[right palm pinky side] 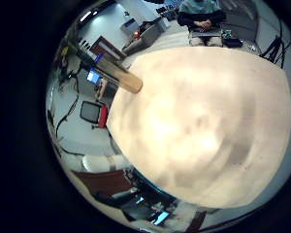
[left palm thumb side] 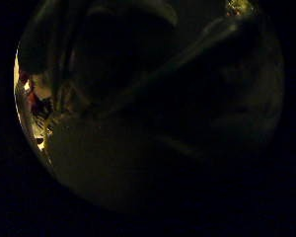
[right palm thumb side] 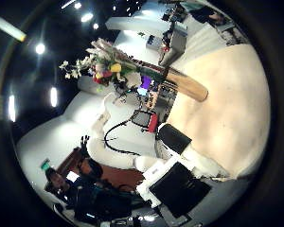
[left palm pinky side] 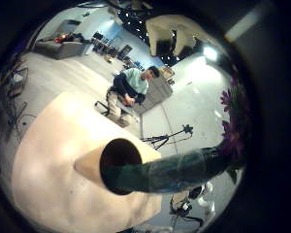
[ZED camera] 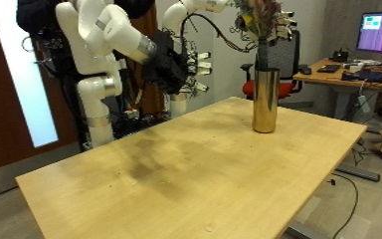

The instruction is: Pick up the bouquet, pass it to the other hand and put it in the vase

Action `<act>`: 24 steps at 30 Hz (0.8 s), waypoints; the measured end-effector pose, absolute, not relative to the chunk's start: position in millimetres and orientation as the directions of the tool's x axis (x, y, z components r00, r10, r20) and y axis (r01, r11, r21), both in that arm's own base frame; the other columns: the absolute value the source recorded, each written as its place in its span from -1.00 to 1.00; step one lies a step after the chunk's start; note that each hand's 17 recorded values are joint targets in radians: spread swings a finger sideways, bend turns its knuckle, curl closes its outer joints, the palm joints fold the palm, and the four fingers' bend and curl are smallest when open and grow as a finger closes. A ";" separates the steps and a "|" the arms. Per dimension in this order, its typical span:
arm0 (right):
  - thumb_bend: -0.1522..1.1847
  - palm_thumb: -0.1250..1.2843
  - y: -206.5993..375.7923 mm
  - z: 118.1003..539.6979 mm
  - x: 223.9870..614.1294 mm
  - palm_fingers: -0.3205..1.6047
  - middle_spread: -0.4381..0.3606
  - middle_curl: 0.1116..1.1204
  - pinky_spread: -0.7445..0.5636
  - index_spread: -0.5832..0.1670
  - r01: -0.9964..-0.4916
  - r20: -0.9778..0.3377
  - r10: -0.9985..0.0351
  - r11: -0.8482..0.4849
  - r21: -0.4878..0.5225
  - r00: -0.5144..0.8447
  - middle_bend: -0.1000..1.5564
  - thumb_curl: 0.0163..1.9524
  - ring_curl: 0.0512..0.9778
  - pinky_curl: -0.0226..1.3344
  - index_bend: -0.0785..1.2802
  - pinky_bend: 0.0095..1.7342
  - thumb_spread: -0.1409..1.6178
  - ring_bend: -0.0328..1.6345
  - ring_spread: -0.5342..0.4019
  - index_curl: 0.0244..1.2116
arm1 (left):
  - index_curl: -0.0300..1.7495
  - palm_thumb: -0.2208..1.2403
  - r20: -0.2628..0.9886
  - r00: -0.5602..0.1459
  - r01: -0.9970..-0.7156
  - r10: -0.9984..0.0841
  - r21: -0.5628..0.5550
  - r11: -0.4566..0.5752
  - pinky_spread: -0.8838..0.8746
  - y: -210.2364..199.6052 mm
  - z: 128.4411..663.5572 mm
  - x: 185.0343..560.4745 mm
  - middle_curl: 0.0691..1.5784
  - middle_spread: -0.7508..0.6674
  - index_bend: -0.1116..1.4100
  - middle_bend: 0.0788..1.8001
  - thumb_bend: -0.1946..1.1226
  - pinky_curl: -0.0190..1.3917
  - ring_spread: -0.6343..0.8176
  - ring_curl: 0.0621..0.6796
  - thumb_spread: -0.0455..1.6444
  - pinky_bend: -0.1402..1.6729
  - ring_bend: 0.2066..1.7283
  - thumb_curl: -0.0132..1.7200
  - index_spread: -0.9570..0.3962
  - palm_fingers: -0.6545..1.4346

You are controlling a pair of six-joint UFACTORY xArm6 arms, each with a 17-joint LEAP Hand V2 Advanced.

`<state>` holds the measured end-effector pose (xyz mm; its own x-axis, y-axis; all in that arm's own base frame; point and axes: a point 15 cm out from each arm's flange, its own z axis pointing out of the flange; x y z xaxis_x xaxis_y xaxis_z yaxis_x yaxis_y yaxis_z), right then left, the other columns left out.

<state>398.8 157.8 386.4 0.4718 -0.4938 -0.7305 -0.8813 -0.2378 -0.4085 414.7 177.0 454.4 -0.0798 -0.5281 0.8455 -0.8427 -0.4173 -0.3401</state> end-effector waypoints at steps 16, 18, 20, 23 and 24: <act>-0.81 0.02 157.1 392.0 393.0 -0.45 0.42 -0.74 0.79 -0.33 -0.869 -0.719 -0.489 -0.255 -0.424 0.494 -0.67 -0.65 -0.59 -0.53 -0.60 -0.63 0.29 -0.61 0.56 -0.44 | -0.71 -0.32 0.597 0.302 -0.924 -0.743 -0.006 -0.381 0.75 253.1 363.5 361.3 -0.86 0.92 -0.66 -0.91 -0.76 -0.53 0.82 -0.61 -0.02 -0.59 -0.74 -0.60 0.79 -0.48; -0.81 0.02 157.4 393.3 392.4 -0.45 0.41 -0.74 0.79 -0.33 -0.867 -0.718 -0.487 -0.256 -0.427 0.497 -0.68 -0.65 -0.59 -0.53 -0.60 -0.63 0.29 -0.61 0.56 -0.44 | -0.71 -0.31 0.542 0.340 -0.923 -0.769 0.036 -0.383 0.76 260.1 354.9 353.9 -0.87 0.93 -0.65 -0.91 -0.76 -0.54 0.82 -0.60 -0.02 -0.59 -0.75 -0.60 0.79 -0.48; -0.81 0.02 158.2 395.3 389.9 -0.45 0.41 -0.74 0.79 -0.33 -0.864 -0.719 -0.480 -0.262 -0.430 0.503 -0.68 -0.65 -0.59 -0.53 -0.60 -0.63 0.29 -0.61 0.56 -0.44 | -0.70 -0.28 0.496 0.368 -0.918 -0.787 0.059 -0.392 0.76 266.7 352.0 346.3 -0.88 0.93 -0.64 -0.91 -0.76 -0.54 0.83 -0.60 -0.02 -0.60 -0.76 -0.60 0.80 -0.47; -0.81 0.02 158.9 396.1 387.6 -0.45 0.41 -0.74 0.79 -0.33 -0.861 -0.716 -0.478 -0.268 -0.432 0.508 -0.68 -0.65 -0.58 -0.53 -0.60 -0.64 0.29 -0.61 0.56 -0.44 | -0.70 -0.25 0.452 0.400 -0.911 -0.797 0.101 -0.400 0.76 271.3 341.2 333.1 -0.89 0.93 -0.64 -0.91 -0.75 -0.54 0.84 -0.60 -0.01 -0.60 -0.77 -0.60 0.81 -0.47; -0.81 0.02 158.8 397.2 386.2 -0.45 0.41 -0.74 0.78 -0.33 -0.859 -0.714 -0.478 -0.272 -0.434 0.512 -0.68 -0.65 -0.58 -0.53 -0.60 -0.64 0.29 -0.61 0.56 -0.44 | -0.69 -0.23 0.446 0.408 -0.909 -0.797 0.113 -0.402 0.76 270.9 336.5 328.0 -0.90 0.93 -0.64 -0.91 -0.76 -0.54 0.84 -0.59 0.00 -0.60 -0.78 -0.60 0.81 -0.46</act>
<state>386.2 158.8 397.2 0.5118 -0.4779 -0.7139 -0.8590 -0.2718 -0.4339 328.0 270.9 336.5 0.4076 -0.7971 0.4456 -0.9088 -0.4016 0.1129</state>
